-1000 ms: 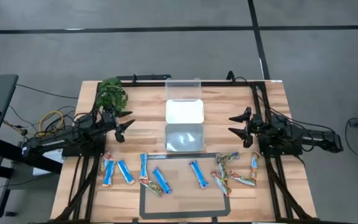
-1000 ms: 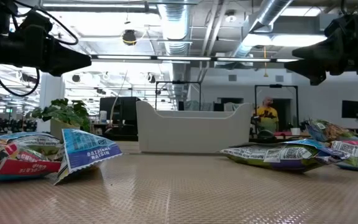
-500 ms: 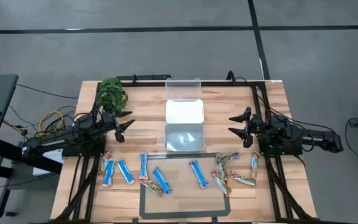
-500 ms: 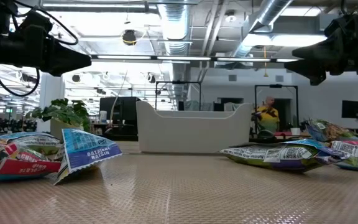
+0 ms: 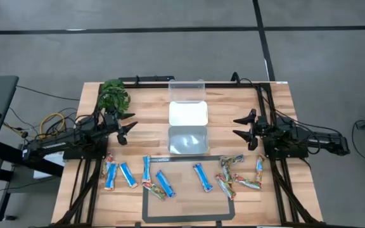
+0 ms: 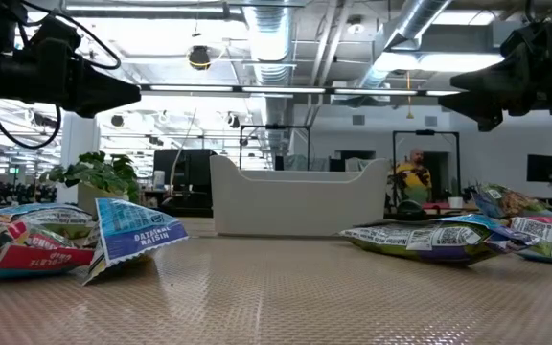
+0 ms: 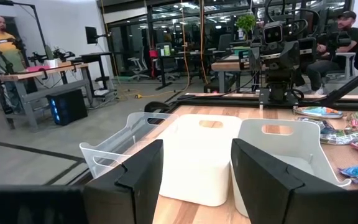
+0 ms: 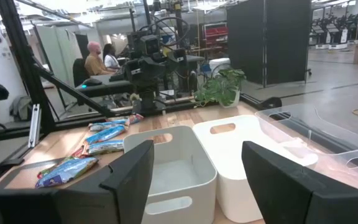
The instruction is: Pick and place Granola Bars by type
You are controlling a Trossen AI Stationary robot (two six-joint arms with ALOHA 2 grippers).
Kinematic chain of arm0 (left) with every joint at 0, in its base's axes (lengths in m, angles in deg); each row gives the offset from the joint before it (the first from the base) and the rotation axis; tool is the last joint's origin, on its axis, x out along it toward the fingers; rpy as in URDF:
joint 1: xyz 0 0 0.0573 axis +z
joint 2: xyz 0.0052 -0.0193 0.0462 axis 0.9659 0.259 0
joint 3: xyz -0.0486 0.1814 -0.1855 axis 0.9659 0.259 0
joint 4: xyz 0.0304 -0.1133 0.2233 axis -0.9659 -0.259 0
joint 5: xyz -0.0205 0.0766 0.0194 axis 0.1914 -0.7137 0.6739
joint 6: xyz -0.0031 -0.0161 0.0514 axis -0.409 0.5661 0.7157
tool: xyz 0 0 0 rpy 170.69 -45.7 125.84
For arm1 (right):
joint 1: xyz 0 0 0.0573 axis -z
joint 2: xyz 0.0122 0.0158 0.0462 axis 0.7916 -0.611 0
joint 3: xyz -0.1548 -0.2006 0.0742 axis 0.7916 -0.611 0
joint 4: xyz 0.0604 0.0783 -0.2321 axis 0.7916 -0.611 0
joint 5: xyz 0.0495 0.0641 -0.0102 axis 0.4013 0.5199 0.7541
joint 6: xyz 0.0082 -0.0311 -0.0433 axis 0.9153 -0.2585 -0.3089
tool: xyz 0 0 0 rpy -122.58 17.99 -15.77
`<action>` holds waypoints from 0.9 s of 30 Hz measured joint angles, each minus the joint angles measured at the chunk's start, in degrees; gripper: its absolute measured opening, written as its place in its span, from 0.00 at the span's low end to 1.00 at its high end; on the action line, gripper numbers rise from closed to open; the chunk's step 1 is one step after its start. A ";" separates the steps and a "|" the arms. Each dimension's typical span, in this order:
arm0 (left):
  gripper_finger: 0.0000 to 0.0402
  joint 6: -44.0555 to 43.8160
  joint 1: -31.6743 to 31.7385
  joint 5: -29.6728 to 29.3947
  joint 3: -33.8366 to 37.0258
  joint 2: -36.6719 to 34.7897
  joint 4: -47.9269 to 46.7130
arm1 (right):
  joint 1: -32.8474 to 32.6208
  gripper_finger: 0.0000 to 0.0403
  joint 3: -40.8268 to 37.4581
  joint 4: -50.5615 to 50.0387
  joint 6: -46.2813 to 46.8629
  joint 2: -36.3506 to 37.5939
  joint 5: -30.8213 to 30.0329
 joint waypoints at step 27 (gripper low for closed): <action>0.46 -49.49 -1.23 7.05 -0.01 3.77 -1.13 | 0.01 0.59 0.00 0.00 0.01 0.02 -0.01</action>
